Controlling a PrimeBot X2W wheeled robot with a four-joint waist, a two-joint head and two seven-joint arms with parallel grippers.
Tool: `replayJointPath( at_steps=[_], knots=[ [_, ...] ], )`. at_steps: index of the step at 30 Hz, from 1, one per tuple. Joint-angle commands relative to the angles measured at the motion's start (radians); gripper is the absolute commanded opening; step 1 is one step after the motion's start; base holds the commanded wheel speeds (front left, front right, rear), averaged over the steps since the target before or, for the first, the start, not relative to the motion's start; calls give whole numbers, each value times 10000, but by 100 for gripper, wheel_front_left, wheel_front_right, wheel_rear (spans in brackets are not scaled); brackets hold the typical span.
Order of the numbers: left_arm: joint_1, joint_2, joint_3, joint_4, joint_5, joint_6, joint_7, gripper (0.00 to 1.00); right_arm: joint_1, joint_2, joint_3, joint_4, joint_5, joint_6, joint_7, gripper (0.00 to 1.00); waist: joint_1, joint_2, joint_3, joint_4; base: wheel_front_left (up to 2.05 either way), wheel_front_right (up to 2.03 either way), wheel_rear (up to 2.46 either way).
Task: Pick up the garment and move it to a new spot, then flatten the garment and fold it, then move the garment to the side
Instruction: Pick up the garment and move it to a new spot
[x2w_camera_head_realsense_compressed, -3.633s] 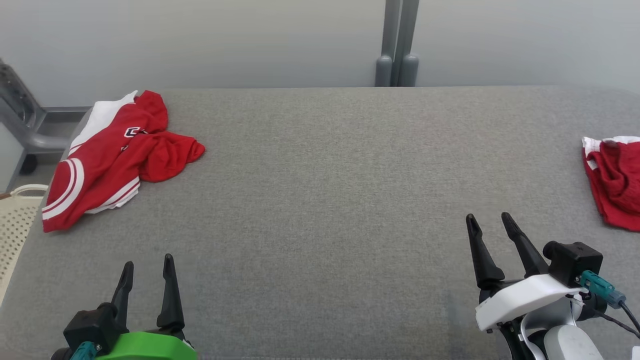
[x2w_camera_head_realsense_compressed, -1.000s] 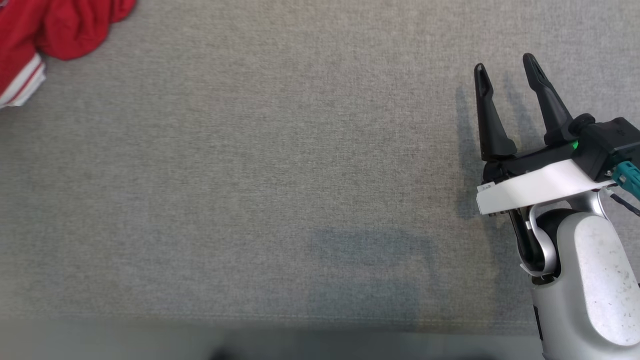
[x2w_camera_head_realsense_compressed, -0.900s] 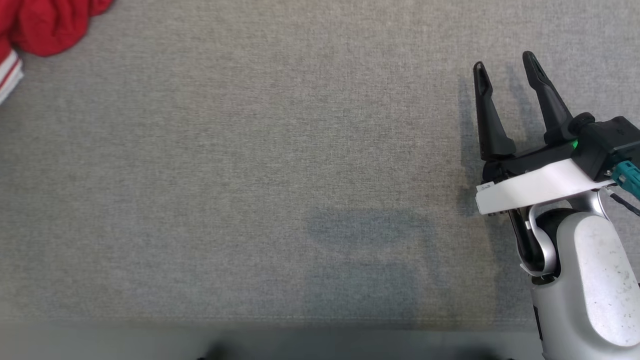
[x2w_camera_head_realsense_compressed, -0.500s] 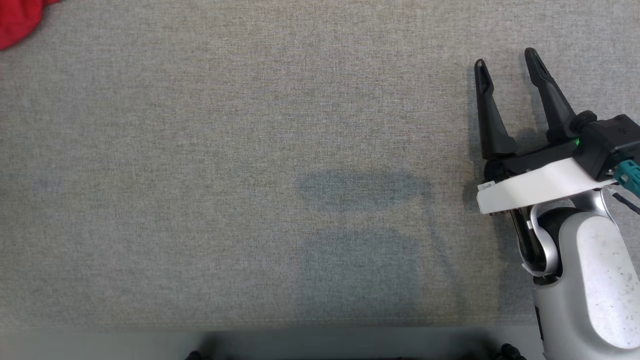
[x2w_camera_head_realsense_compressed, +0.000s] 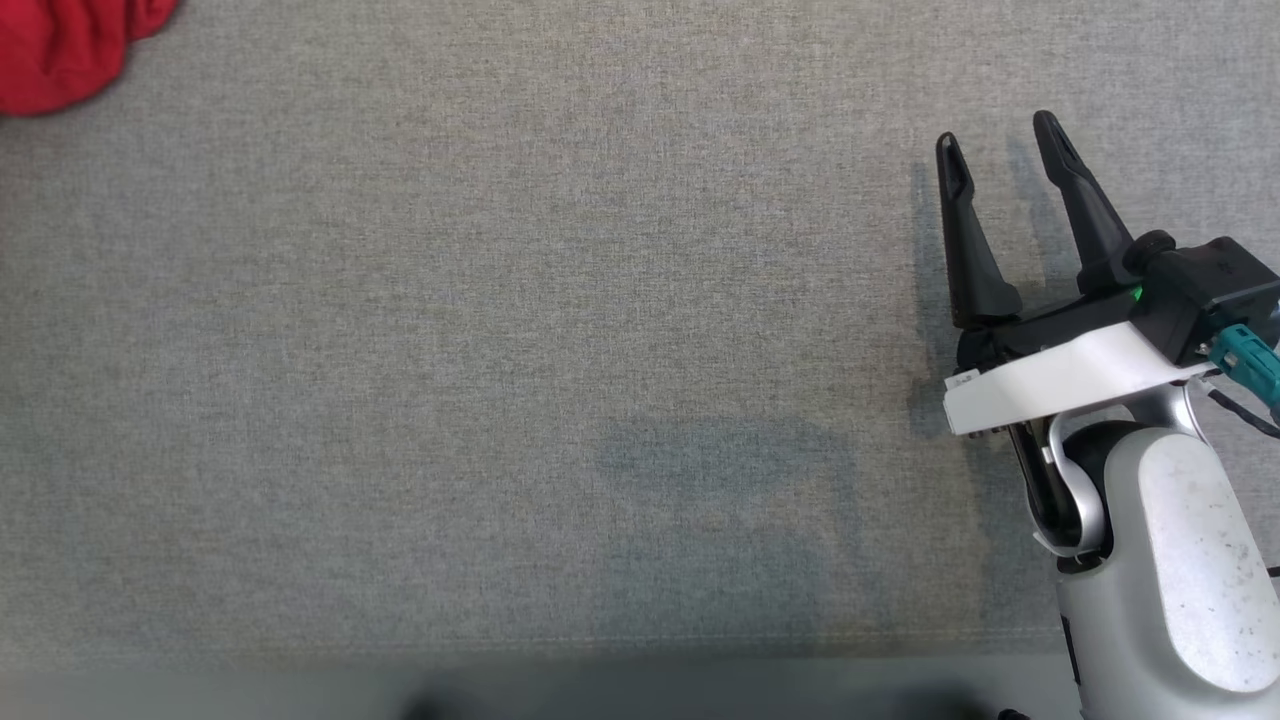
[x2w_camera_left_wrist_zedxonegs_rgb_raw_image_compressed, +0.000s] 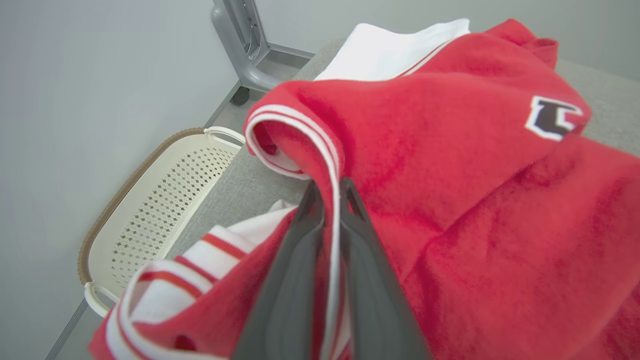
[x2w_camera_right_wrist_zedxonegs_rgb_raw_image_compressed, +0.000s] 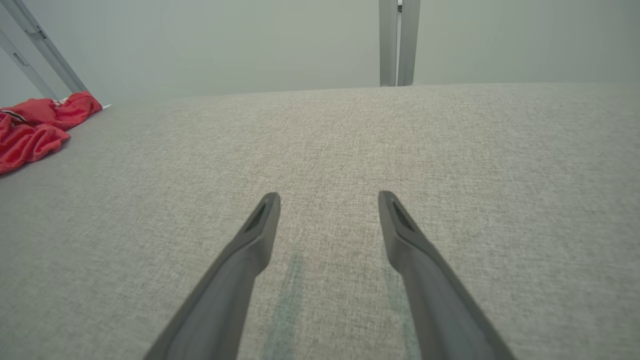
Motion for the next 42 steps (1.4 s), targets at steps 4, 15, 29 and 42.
replayJointPath(
  at_steps=[4, 15, 29, 42],
  knots=[
    [-474, -25, -223, -182, 131, -303, -120, 0, 89, -37, 61, 282, 200, -3, -210, 100, -1, 0, -560, -41, 0, 0, 0],
    [-1166, -1023, -1457, -1730, 483, -1004, 343, 0, 438, -37, 200, 1239, 787, -3, -771, 100, -1, 0, -2261, -374, 0, 0, 0],
    [-1325, -2970, -3111, -4157, 287, -1232, 1261, 0, 1087, -35, 431, 2027, 1340, -3, -1119, 100, -1, 0, -4085, -1123, 0, 0, 0],
    [-1001, -4993, -3962, -5293, -399, -465, 1145, 0, 1288, -34, 766, 2385, 1715, -3, -1328, 100, -1, 0, -4629, -2115, 0, 0, 0]
  ],
)
